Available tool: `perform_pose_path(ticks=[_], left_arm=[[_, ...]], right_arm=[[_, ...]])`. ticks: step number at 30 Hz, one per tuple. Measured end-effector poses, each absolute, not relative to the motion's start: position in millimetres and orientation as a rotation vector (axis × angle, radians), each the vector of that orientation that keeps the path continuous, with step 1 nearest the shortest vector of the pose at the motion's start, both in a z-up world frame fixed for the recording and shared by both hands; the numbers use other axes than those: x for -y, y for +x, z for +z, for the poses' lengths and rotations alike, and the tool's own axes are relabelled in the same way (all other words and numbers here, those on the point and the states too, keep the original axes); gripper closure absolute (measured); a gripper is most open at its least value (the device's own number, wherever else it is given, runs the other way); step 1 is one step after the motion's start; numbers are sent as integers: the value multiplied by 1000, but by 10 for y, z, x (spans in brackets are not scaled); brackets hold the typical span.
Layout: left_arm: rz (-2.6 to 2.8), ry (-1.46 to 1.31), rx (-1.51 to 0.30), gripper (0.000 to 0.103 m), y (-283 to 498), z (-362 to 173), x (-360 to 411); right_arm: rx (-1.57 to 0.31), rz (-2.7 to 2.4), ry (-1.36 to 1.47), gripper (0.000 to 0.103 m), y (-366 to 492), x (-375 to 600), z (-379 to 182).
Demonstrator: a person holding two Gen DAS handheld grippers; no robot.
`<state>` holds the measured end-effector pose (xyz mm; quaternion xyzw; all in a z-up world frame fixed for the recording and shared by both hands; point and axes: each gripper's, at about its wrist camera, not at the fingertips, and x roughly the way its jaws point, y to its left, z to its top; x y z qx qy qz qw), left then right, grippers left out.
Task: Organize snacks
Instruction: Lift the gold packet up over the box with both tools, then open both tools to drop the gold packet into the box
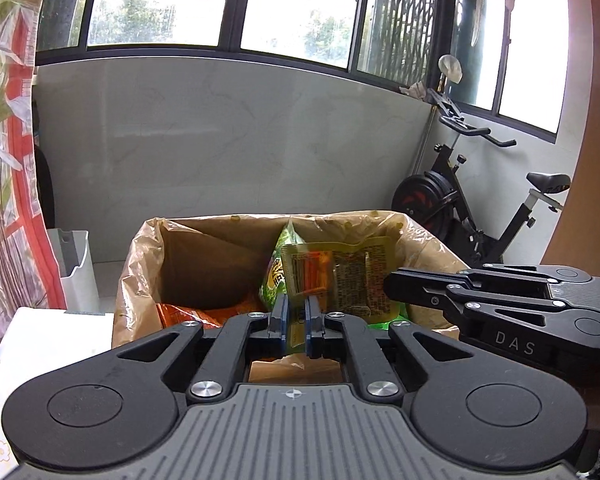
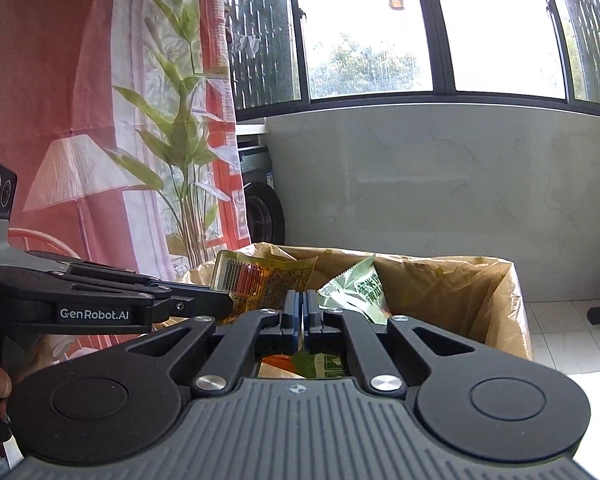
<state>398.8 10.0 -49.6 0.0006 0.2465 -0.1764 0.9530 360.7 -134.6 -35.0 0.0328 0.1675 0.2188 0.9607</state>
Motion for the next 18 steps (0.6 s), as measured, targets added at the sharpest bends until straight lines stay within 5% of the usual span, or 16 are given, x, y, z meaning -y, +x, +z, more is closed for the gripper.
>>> perform_pose_path(ticks=[2, 4, 9, 13, 18], left_arm=[[-344, 8, -500, 74, 3988, -493, -77], [-329, 16, -487, 43, 3974, -464, -68], [-276, 44, -469, 31, 3927, -319, -94], [-226, 60, -434, 13, 3874, -193, -110], [-166, 81, -418, 10, 3758, 3, -123]], right_arm=[[-385, 389, 60, 95, 3637, 1347, -381], [-397, 360, 51, 94, 3625, 1367, -383], [-414, 313, 37, 75, 3598, 1425, -296], [-422, 290, 43, 43, 3551, 1477, -192], [-413, 262, 38, 18, 3426, 1524, -45]])
